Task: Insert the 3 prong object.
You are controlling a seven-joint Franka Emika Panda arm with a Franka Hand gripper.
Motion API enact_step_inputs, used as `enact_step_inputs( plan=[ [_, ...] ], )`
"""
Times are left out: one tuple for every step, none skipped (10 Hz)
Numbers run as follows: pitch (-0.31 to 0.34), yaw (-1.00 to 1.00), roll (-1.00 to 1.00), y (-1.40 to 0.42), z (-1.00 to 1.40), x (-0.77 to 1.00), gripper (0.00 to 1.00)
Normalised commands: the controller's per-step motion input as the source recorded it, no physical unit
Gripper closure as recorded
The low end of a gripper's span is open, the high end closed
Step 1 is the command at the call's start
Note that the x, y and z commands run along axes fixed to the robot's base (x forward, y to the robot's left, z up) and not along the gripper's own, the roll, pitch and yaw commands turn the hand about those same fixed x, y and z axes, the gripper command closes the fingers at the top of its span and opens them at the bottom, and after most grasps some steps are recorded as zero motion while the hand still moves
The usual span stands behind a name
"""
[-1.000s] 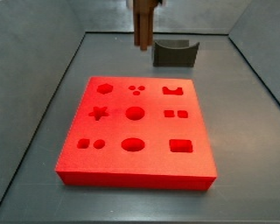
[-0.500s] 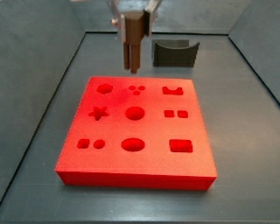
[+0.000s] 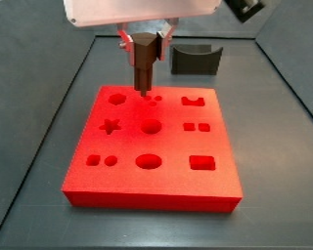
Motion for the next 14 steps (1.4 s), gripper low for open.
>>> enact_step_inputs(
  plan=[
    [0.303,-0.59,0.17,0.0,-0.07,0.01,1.0],
    [0.324,-0.55,0.04,-0.01,0.01,0.09,1.0],
    [0.27,-0.39,-0.04,0.0,0.13,0.3,1.0],
    [0.114,-0.23,-0.23,0.03,0.0,0.42,1.0],
    [0.001,-0.22,-0.32,0.14,0.0,0.39,1.0],
    [0.0,-0.16,-0.29,0.14,-0.14,0.22,1.0],
    [-0.017,-0.01,-0.32,0.09,-0.22,0.03,1.0],
    [-0.086,0.0,-0.32,0.0,-0.18,0.0,1.0],
    [-0.141,0.09,-0.27,-0.01,-0.03,0.0,1.0],
    [-0.121,0.18,-0.24,-0.09,0.0,0.0,1.0],
    [-0.067,0.25,-0.17,-0.11,0.03,0.08,1.0],
    [-0.081,0.19,-0.09,-0.09,0.0,0.0,1.0],
    [-0.11,0.15,0.0,-0.09,-0.09,0.0,1.0],
    [-0.076,0.1,0.1,-0.09,-0.14,0.01,1.0]
  ],
)
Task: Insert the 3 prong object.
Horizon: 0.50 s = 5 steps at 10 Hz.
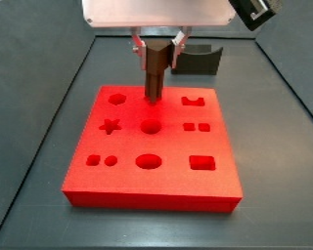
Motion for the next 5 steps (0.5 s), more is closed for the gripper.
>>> enact_step_inputs(
  plan=[
    [-0.053,0.06,0.16,-0.07,-0.17,0.03,1.0],
    [-0.049,0.08,0.15,-0.06,-0.18,0.05,1.0],
    [-0.033,0.1,0.17,-0.02,-0.14,0.13,1.0],
    [0.0,0.07,0.18,0.0,-0.05,0.22,1.0],
    [0.0,0.0,0.21,0.0,-0.08,0.11,1.0]
  ],
)
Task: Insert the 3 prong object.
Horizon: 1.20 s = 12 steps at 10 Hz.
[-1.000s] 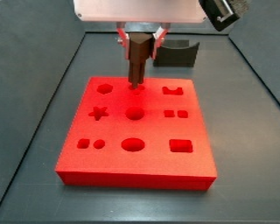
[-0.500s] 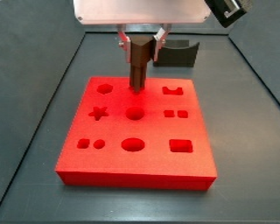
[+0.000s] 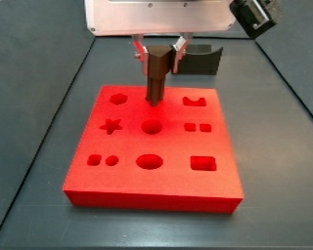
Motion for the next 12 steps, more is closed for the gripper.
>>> enact_step_inputs(
  plan=[
    [-0.043,0.0,0.09,0.0,-0.28,-0.01,1.0],
    [-0.059,0.0,0.08,0.0,-0.37,0.0,1.0],
    [-0.019,0.0,0.07,0.0,-0.43,0.0,1.0],
    [0.0,0.0,0.05,0.0,-0.52,0.0,1.0],
    [0.0,0.0,0.1,0.0,-0.64,0.0,1.0],
    [0.0,0.0,0.14,-0.01,-0.71,0.0,1.0],
    [-0.001,0.0,0.15,-0.01,-0.69,0.0,1.0],
    [0.0,0.0,0.14,-0.01,-0.49,0.0,1.0],
    [0.0,0.0,0.0,0.0,0.0,0.0,1.0],
    [0.0,0.0,0.0,0.0,-0.02,0.0,1.0],
    [0.0,0.0,0.0,0.0,-0.04,0.0,1.0],
    [0.0,0.0,0.0,0.0,-0.07,-0.02,1.0]
  ],
)
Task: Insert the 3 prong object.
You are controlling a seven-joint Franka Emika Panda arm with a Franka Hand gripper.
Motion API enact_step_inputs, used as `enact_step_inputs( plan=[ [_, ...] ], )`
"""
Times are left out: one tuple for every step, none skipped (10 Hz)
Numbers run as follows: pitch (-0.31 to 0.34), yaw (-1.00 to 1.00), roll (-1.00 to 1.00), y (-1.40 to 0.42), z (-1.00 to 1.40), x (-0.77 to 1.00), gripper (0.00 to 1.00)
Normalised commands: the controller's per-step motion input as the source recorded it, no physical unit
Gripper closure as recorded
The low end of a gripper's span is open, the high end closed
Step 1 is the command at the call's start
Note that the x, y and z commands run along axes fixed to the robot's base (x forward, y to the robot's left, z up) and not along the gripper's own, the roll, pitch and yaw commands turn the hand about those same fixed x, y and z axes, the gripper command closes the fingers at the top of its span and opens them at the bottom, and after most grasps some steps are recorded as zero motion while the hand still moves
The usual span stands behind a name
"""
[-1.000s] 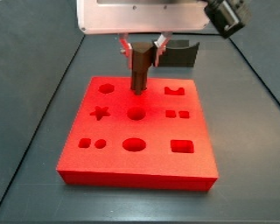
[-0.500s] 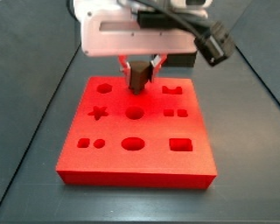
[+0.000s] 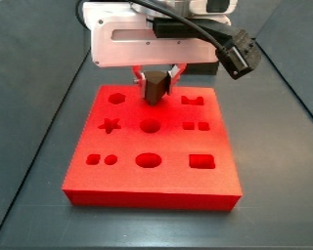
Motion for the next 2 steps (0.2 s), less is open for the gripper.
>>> enact_step_inputs(
  plan=[
    [0.0,0.0,0.0,0.0,-0.12,-0.03,1.0],
    [0.0,0.0,0.0,0.0,-0.1,-0.05,1.0]
  ],
)
